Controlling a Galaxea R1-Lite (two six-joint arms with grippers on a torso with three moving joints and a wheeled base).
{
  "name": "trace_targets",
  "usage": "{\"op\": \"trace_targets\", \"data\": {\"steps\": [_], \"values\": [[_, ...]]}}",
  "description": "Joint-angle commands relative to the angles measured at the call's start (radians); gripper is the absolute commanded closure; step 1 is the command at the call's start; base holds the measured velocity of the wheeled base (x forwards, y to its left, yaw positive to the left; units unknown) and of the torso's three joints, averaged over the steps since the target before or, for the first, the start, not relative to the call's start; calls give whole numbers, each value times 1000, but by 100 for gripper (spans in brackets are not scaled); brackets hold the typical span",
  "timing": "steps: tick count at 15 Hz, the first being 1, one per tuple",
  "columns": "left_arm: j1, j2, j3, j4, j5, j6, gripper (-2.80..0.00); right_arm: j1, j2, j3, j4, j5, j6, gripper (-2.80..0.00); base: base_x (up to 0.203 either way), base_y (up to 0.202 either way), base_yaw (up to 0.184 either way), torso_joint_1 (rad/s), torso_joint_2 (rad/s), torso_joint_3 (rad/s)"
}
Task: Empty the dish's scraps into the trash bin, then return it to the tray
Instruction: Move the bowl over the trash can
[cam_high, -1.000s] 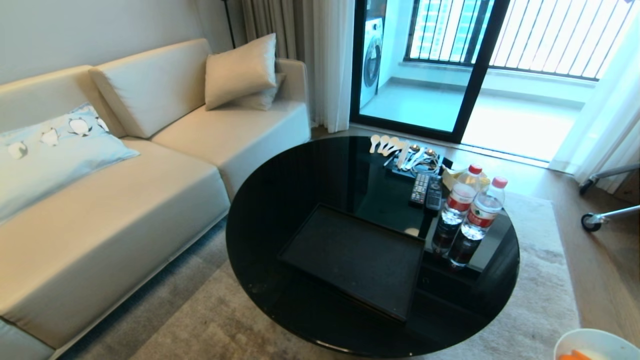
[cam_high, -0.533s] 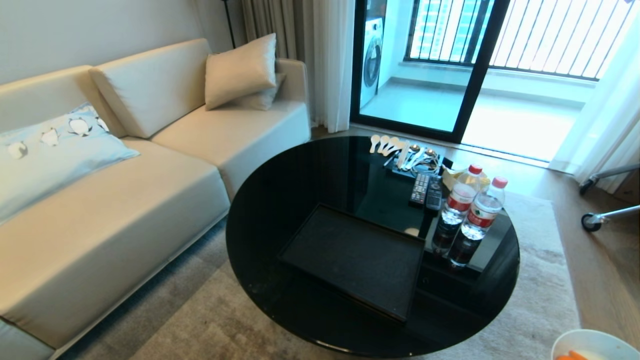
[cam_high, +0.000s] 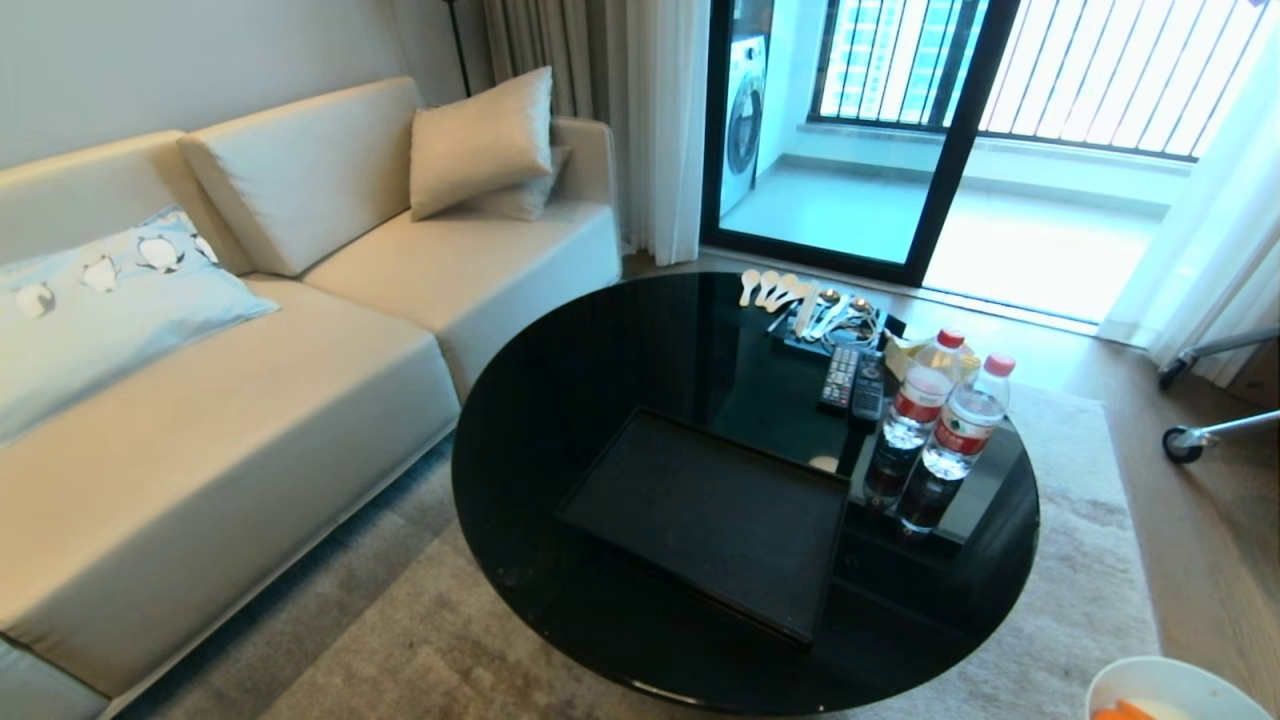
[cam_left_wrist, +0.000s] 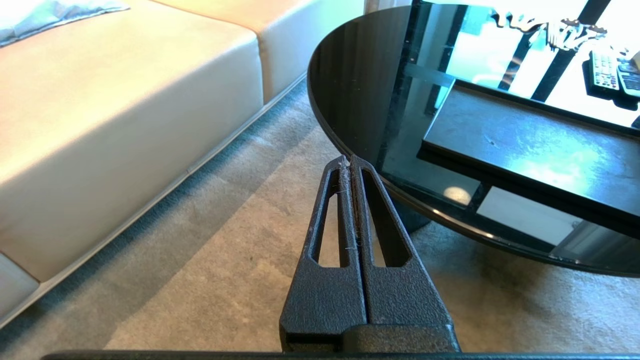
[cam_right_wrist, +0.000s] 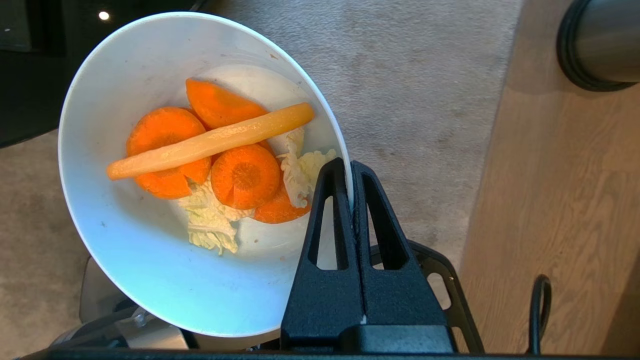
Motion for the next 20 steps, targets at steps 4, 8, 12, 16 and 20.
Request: {"op": "trace_targets", "data": {"steps": [4,8,12,16,20], "values": [[0,0,0,0,0,-1,0,0,-3,4,-35,29,15,0,0,0,0,0,0,0],[0,0,0,0,0,-1,0,0,0,12,-39,58,57,0,0,0,0,0,0,0],[0,0,0,0,0,-1,0,-2,2,19,-42,60,57,0,0,0,0,0,0,0],[0,0,0,0,0,-1,0,0,4,19,-40,58,62,0,0,0,0,0,0,0],[0,0,0,0,0,-1,0,0,13,16,-42,58,64,0,0,0,0,0,0,0]]}}
